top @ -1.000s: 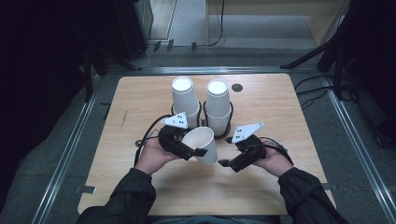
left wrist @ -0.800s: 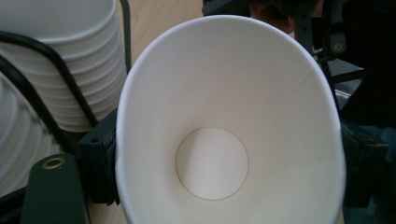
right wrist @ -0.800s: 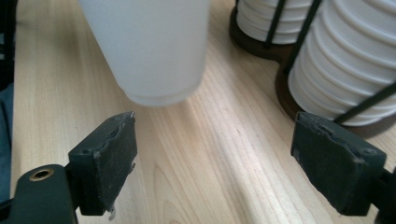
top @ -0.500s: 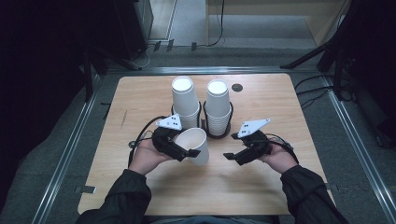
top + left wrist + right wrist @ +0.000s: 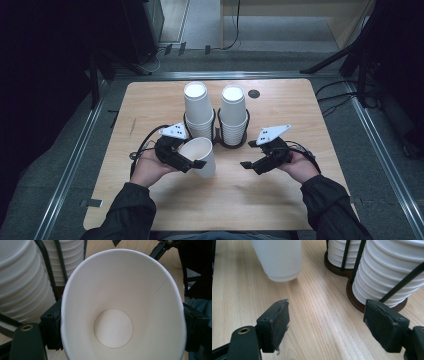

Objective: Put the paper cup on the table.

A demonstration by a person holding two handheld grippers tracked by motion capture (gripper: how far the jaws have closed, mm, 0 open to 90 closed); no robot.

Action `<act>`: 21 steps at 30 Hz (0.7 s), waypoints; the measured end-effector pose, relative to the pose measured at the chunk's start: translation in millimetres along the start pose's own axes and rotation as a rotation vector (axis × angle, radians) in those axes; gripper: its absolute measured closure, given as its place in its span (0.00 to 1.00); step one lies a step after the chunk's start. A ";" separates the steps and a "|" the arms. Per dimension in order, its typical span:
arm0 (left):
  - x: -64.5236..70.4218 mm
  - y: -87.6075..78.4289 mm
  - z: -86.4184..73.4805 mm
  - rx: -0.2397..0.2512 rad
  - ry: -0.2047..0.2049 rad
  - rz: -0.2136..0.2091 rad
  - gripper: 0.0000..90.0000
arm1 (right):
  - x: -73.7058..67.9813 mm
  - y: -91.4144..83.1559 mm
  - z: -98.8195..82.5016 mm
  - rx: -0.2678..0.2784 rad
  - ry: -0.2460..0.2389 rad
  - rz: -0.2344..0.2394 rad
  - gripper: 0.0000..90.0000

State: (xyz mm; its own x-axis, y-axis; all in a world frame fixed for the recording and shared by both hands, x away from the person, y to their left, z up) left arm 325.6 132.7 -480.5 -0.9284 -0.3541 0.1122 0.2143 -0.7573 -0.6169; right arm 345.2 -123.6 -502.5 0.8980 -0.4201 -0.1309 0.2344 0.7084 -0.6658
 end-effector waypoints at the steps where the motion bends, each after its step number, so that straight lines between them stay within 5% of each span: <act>1: -0.9 -1.7 -0.7 0.002 -0.003 0.007 0.18 | 0.1 0.1 0.1 0.000 0.004 0.001 0.23; 21: -25.9 -31.1 -20.9 0.010 -0.062 0.088 0.18 | 4.3 -2.7 -0.4 0.013 0.012 -0.016 0.23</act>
State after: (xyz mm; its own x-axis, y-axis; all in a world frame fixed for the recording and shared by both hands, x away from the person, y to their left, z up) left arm 336.6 176.9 -480.5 -0.8856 -0.4522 0.1064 0.2970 -0.7273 -0.6187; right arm 348.3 -127.5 -501.6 0.8895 -0.4385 -0.1288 0.2541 0.7088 -0.6581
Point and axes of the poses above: each handheld gripper's, and its own axes: y roughly forward along the jaws, z roughly out of its top, x roughly to its right, the point moved 5 cm from there along y, roughly forward along the jaws, and after that the axes turned 6 degrees about y, right-handed, at the moved point
